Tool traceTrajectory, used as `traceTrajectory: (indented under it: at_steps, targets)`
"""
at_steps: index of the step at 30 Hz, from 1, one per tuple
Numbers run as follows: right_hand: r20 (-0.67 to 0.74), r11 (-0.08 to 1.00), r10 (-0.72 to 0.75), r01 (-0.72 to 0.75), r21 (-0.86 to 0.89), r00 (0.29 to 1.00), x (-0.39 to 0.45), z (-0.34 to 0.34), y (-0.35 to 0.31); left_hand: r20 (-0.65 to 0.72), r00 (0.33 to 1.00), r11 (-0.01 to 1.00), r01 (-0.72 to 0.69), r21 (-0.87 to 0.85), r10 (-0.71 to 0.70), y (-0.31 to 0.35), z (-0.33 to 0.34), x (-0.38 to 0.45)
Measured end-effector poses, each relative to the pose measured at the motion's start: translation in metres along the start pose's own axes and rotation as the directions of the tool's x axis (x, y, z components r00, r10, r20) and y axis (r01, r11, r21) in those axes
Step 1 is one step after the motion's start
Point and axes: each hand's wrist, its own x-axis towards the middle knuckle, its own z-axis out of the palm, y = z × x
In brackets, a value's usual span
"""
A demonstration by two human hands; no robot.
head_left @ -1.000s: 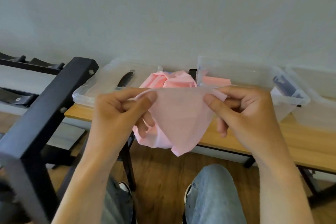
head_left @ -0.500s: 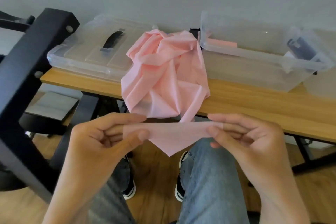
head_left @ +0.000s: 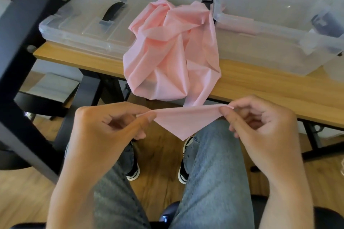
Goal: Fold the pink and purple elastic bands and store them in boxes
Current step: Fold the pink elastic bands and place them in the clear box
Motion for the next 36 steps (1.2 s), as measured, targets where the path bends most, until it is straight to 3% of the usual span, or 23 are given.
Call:
traceTrajectory:
  at_steps: [4,8,11,17,23,31,36]
  targets:
    - [0.004,0.997,0.025,-0.025,0.079,1.0,-0.003,-0.003,0.001,0.008,0.999,0.997,0.035,-0.071,-0.035,0.0,0.002,-0.002]
    - [-0.013,0.939,0.115,-0.104,0.327,0.993,-0.005,-0.001,-0.001,-0.032,0.996,0.968,0.07,-0.24,-0.08,0.003,0.007,-0.003]
    - [-0.008,0.884,0.159,-0.139,0.446,0.987,-0.005,0.002,-0.002,-0.06,0.992,0.957,0.09,-0.276,-0.111,0.002,0.009,-0.003]
    - [0.011,0.898,0.151,-0.142,0.416,0.988,-0.006,0.001,0.003,-0.054,0.991,0.95,0.098,-0.296,-0.119,0.0,0.011,-0.004]
    - [0.06,0.835,0.146,-0.156,0.527,0.987,-0.006,0.001,0.003,-0.131,0.976,0.923,0.114,-0.367,-0.173,0.004,0.018,-0.004]
    - [0.001,0.909,0.19,-0.176,0.378,0.982,-0.001,0.003,0.006,-0.094,0.979,0.951,0.152,-0.268,-0.183,-0.001,0.017,-0.003]
    - [0.007,0.977,0.146,-0.145,0.155,0.989,0.0,0.006,0.015,-0.041,0.98,0.978,0.191,-0.082,-0.195,-0.005,0.02,-0.002]
